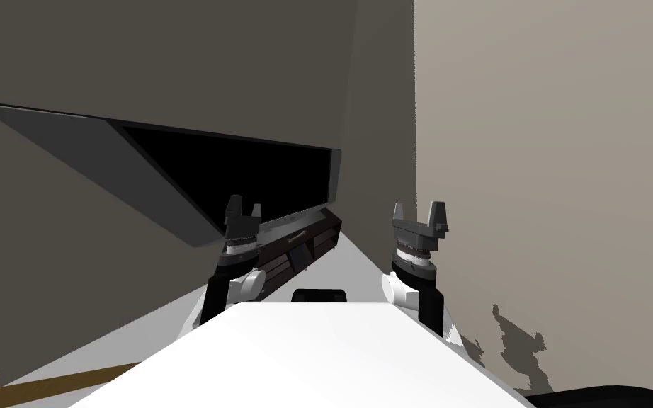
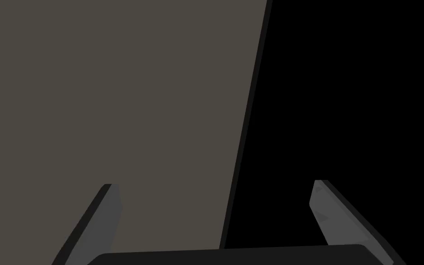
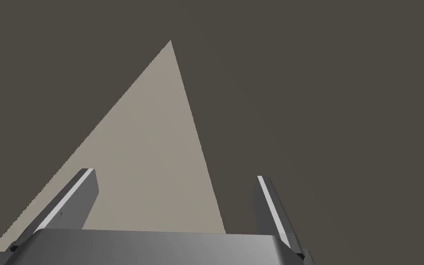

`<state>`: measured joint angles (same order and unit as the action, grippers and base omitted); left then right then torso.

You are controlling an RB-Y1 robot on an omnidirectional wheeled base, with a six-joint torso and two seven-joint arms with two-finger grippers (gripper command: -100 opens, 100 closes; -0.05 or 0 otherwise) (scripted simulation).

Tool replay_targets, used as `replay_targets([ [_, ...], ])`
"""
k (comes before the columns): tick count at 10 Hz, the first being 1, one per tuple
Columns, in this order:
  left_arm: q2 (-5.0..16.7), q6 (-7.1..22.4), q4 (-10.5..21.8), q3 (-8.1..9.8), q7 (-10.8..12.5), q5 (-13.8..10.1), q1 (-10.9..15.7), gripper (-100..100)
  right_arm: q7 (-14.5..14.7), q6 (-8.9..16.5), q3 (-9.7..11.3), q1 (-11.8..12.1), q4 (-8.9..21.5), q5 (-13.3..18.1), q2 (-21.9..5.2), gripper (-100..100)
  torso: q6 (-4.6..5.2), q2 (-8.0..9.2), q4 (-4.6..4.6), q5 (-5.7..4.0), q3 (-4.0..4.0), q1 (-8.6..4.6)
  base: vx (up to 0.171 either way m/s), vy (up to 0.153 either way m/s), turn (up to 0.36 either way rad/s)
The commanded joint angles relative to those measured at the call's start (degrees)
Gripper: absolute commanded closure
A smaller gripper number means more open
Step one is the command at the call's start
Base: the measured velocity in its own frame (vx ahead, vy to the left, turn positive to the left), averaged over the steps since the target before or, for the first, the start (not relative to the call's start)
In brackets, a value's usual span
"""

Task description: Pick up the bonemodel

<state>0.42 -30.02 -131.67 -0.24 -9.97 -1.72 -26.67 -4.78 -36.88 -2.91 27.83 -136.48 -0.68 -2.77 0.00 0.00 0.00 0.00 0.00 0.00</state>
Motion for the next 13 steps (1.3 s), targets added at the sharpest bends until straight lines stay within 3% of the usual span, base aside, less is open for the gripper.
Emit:
replay_targets([
  [1,1.5,1.3,1.1,0.13,1.7,-0.6,0.9,-100,0.0,0.0,0.0,0.0,0.0,0.0,0.0,0,0.0,0.0,0.0,0.0,0.0,0.0,0.008,-0.031,-0.075],
  [5,4.2,5.0,4.2,0.44,5.6,-2.3,3.2,-100,0.0,0.0,0.0,0.0,0.0,0.0,0.0,0,0.01,-0.08,-0.02,-0.04,-0.05,-0.17,0.016,-0.046,-0.061],
  [10,7.7,12.5,10.9,1.0,12.3,-5.8,8.2,-100,0.0,0.0,0.0,0.0,0.0,0.0,0.0,0,0.01,-0.17,-0.04,-0.02,-0.1,-0.11,0.036,-0.032,-0.065],
  [11,7.7,12.9,10.9,1.0,12.3,-5.8,8.2,-100,0.0,0.0,0.0,0.0,0.0,0.0,0.0,0,0.0,-0.18,-0.04,-0.03,-0.11,-0.11,0.031,-0.019,-0.02],
  [13,8.9,16.8,14.5,1.23,15.3,-7.6,10.5,-100,0.0,0.0,0.0,0.0,0.0,0.0,0.0,0,0.0,-0.12,-0.03,-0.01,-0.07,-0.05,0.027,-0.015,-0.06],
])
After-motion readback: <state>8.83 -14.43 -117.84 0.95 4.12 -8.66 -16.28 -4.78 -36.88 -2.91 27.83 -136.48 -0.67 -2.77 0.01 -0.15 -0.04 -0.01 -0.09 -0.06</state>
